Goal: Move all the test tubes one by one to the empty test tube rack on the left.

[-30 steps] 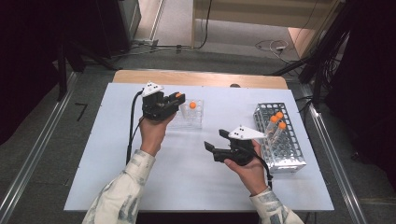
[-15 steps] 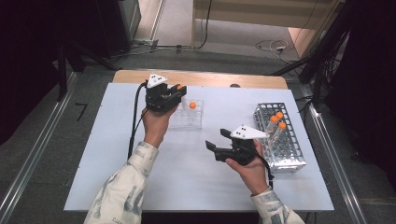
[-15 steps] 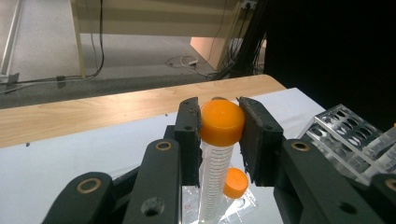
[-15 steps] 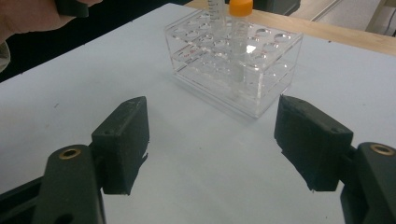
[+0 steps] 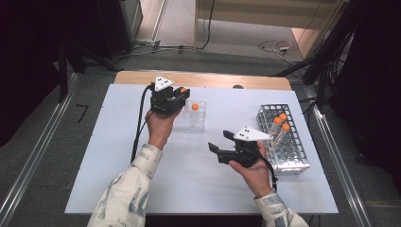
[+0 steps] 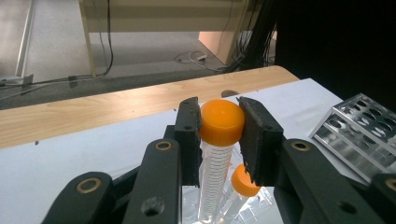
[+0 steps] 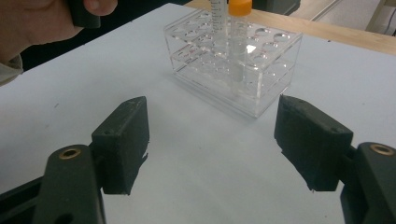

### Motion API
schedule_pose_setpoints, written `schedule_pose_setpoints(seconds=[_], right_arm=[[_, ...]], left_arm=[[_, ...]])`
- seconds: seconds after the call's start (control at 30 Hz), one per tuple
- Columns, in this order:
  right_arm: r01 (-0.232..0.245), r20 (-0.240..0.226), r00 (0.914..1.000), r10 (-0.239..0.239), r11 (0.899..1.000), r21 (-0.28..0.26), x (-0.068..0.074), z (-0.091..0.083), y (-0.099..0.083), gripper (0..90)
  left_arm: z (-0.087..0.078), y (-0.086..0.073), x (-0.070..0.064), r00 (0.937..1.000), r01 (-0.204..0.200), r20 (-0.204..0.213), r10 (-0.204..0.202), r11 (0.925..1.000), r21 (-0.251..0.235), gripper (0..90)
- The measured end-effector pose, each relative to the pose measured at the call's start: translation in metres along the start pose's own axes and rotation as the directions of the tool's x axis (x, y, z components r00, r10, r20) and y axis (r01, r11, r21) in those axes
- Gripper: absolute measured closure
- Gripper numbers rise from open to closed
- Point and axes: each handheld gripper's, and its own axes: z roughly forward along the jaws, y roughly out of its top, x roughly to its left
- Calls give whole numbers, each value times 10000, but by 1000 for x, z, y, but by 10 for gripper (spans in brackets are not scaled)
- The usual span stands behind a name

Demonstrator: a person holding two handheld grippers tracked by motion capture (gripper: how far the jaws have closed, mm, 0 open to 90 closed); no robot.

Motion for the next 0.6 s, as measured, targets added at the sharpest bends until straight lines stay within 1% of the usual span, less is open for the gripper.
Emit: schedule_pose_setpoints(seconds=[0.17, 0.33, 0.4, 0.6], right_arm=[[11, -2, 10000, -11, 10000, 22, 0, 0, 0, 251], [40, -4, 10000, -40, 10000, 50, 1, 1, 0, 251], [51, 6, 10000, -51, 10000, 63, 1, 1, -1, 251], [53, -20, 10000, -52, 9999, 99, 1, 1, -1, 252]], left_arm=[[1, -8, -4, 9991, -401, -156, 401, 9992, -37, 699], [3, -18, -10, 9958, -830, -395, 822, 9964, -188, 699], [4, -22, -12, 9952, -876, -442, 867, 9960, -193, 698], [6, -30, -11, 9956, -809, -479, 804, 9967, -93, 697]])
